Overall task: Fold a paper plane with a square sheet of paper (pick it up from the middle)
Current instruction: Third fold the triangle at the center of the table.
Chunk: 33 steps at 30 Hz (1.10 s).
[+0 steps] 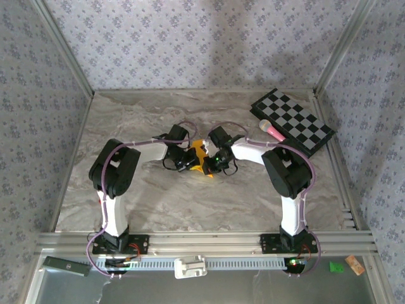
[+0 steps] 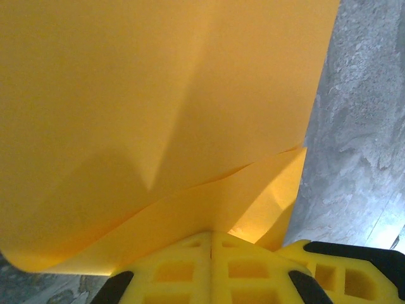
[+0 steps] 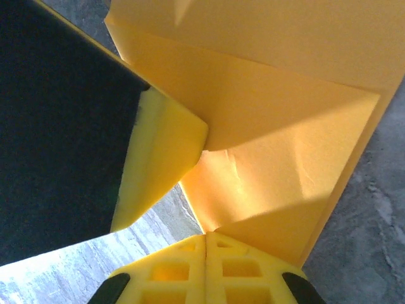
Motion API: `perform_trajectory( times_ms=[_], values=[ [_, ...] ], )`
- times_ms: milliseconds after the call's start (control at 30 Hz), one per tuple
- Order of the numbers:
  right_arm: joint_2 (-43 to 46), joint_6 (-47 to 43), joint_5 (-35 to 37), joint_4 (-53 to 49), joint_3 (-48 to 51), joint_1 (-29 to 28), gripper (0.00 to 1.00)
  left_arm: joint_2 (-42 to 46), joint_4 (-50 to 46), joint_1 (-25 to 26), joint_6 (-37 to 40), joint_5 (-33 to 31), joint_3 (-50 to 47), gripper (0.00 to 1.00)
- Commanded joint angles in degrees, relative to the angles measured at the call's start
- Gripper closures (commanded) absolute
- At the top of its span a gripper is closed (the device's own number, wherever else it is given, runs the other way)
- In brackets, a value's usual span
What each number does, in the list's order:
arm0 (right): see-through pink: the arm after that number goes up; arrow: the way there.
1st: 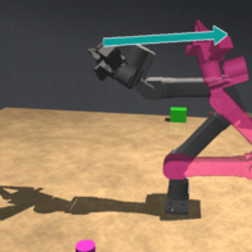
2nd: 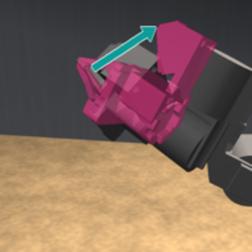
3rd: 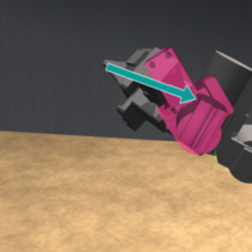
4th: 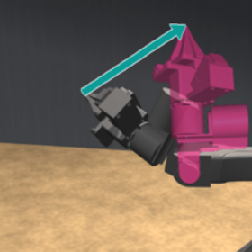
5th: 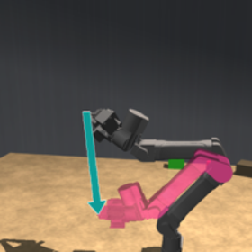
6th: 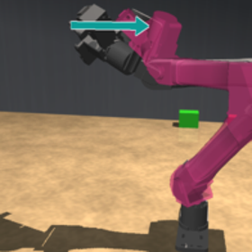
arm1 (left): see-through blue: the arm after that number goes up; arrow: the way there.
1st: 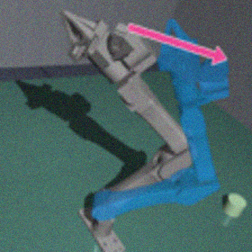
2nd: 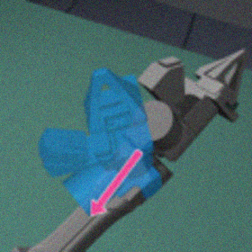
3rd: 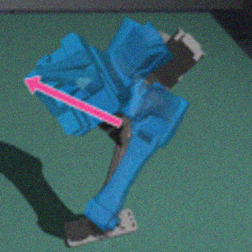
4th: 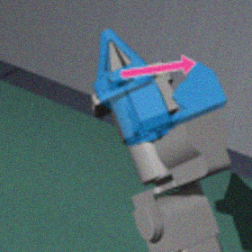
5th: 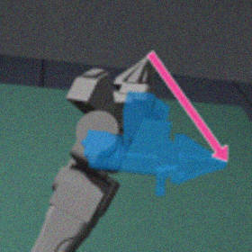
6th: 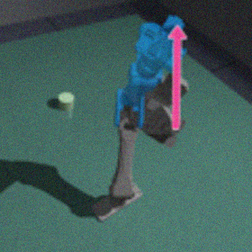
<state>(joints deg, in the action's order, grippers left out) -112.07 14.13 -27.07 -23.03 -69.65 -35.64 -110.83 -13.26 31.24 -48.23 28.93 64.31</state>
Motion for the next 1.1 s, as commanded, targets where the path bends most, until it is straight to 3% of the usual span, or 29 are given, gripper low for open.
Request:
perform_trajectory(
  times_ms=[0, 667, 1067],
  values=[
    [1.33, 2.7, -3.92, 0.98, -0.99, 0.58, 0.99, -2.02, -3.43, -0.15, 1.28, -3.88, -0.64, 0.98],
    [-3.58, -1.43, -1.22, -4.08, -3.9, 0.36, 1.0, -4.55, -7.51, -0.98, 2.03, -6.05, -0.68, 1.0],
    [0.08, -4.28, -3.8, -5.99, 2.56, 2.22, 1.0, -6.33, -7.18, -2.24, 4.02, -5.47, -1.91, 1.0]
  ],
)
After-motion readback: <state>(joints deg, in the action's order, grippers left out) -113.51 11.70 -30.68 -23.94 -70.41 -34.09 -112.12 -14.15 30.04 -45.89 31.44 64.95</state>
